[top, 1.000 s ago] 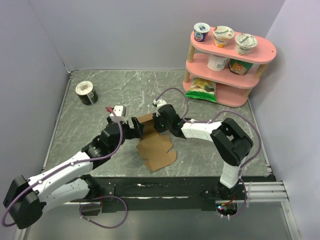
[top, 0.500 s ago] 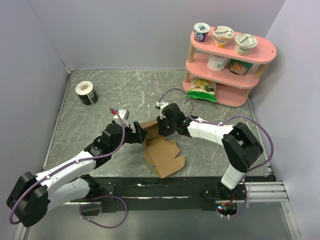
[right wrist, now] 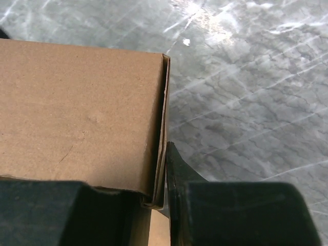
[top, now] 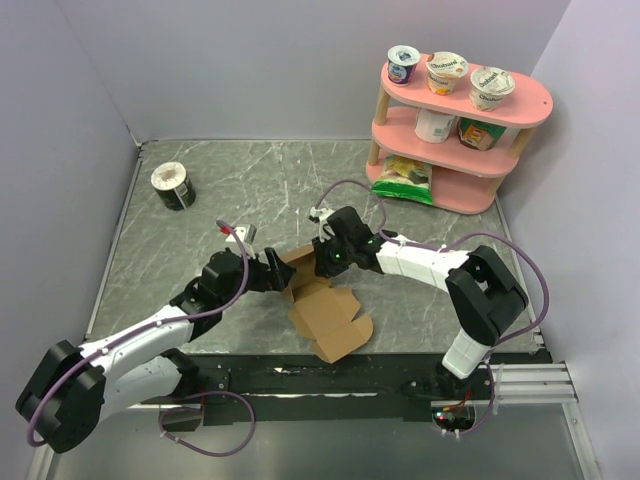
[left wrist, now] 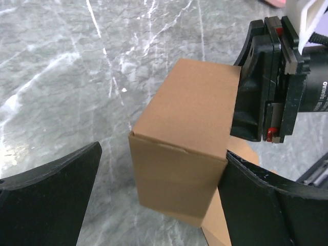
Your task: Fold the paper box
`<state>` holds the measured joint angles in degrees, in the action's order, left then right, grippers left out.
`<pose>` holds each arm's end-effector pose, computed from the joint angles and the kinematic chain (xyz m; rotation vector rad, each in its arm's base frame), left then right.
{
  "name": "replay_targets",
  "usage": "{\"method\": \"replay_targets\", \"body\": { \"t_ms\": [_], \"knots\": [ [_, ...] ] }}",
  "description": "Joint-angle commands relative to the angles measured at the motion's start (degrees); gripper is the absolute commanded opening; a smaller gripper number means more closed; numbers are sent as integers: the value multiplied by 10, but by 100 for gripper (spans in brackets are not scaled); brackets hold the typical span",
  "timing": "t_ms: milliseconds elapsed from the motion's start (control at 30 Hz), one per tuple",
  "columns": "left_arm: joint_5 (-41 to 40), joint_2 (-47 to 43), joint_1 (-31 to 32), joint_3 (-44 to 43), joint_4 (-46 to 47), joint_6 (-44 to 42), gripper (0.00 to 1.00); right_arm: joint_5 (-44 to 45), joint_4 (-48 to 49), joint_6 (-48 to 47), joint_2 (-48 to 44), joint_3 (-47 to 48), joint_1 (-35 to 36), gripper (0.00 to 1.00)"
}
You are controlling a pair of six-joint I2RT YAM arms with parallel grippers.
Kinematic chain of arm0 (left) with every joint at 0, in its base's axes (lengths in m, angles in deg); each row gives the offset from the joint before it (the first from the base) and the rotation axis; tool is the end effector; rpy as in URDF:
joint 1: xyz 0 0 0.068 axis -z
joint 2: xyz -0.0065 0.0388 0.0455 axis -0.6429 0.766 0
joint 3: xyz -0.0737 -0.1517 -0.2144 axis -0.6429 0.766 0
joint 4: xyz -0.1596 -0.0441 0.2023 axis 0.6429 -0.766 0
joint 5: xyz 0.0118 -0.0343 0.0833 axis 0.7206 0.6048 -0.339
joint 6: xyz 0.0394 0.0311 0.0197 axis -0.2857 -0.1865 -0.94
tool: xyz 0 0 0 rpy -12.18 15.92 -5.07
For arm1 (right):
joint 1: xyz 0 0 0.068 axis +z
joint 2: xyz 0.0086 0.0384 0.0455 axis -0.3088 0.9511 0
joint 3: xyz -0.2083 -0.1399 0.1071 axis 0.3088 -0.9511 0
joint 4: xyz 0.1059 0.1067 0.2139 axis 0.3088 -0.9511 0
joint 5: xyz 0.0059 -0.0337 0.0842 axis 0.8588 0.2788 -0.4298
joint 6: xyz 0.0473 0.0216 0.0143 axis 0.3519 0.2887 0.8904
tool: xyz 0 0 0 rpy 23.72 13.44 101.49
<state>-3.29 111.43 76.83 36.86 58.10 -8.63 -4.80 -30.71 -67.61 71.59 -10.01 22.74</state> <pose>0.1717 -0.1278 0.2047 0.0321 2.0068 -0.8040 0.2591 0.2348 0.1950 -0.7588 2.3776 0.7019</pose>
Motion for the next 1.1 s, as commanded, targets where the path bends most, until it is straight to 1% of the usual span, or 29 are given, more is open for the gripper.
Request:
{"method": "replay_targets", "body": {
  "t_ms": [0, 133, 167, 367, 433, 467, 533, 567, 667, 733, 867, 1067],
  "knots": [
    [41, 14, -6, 8, 61, 20, 96, -28, 6, -14, -41, 15, -6, 20],
    [70, 38, -6, 14, 102, 31, 99, -32, 16, -8, -45, 12, -5, 22],
    [75, 41, -6, 16, 112, 35, 95, -31, 15, -6, -44, 13, -4, 22],
    [59, 43, -6, 24, 115, 30, 78, -17, 14, 10, -40, 18, -3, 24],
    [55, 43, -6, 27, 116, 29, 74, -14, 20, 17, -42, 14, -1, 25],
    [55, 43, -6, 28, 118, 27, 70, -13, 21, 19, -43, 14, -2, 27],
    [53, 43, -6, 33, 123, 25, 67, -9, 24, 28, -46, 11, 0, 28],
    [52, 44, -6, 35, 125, 25, 66, -6, 26, 32, -46, 10, -1, 33],
    [49, 48, -6, 36, 126, 25, 66, 5, 39, 52, -52, 4, -2, 42],
    [46, 52, -5, 35, 123, 25, 66, 13, 49, 70, -55, -4, -1, 44],
    [46, 52, -5, 33, 123, 26, 65, 30, 82, 91, -55, -17, 0, 44],
    [43, 44, -5, 33, 122, 34, 65, 59, 80, 96, -30, -6, 12, 41]
  ]
}}
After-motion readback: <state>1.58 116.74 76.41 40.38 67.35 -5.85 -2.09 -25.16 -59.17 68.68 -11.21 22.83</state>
